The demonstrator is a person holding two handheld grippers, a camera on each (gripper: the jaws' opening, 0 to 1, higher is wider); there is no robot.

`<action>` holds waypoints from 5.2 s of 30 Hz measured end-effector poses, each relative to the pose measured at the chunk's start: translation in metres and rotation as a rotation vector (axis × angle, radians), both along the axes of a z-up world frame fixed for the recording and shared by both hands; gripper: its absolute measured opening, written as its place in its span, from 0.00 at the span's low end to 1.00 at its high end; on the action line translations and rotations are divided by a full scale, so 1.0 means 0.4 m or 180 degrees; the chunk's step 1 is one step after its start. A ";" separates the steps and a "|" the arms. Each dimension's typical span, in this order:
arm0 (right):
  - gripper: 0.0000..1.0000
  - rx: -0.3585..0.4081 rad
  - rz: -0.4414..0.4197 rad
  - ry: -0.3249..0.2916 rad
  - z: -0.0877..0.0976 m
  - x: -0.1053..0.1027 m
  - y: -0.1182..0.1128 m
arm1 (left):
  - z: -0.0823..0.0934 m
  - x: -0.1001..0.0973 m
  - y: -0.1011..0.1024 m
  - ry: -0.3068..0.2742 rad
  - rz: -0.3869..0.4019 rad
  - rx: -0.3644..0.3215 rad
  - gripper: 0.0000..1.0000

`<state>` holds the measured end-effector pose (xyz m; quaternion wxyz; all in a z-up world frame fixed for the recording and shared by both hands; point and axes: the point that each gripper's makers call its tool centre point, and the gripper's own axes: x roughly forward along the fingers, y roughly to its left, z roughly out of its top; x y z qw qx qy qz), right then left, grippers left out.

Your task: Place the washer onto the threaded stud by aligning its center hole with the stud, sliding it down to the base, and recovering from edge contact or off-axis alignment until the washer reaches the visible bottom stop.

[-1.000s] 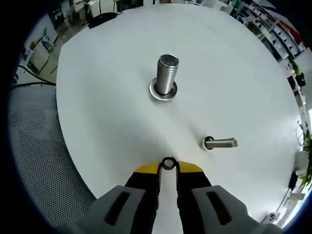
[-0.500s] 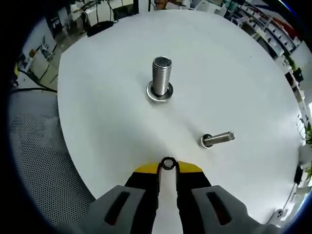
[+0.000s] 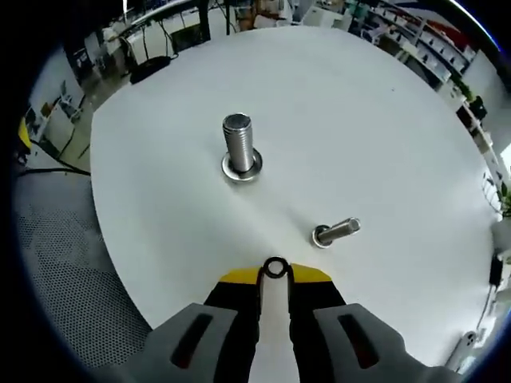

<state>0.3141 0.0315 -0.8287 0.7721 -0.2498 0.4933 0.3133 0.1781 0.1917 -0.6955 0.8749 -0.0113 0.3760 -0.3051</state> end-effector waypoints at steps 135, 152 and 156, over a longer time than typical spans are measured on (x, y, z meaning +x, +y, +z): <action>0.28 0.1709 -0.0766 -0.1025 0.472 -0.221 -0.205 | 0.034 0.019 0.013 -0.0167 0.0204 -0.0160 0.22; 0.28 0.1957 -0.0713 -0.1031 0.451 -0.274 -0.214 | 0.039 0.031 0.045 -0.0258 0.0399 -0.0063 0.23; 0.28 0.2003 -0.0687 -0.0972 0.445 -0.289 -0.214 | 0.038 0.029 0.046 -0.0252 0.0440 -0.0043 0.23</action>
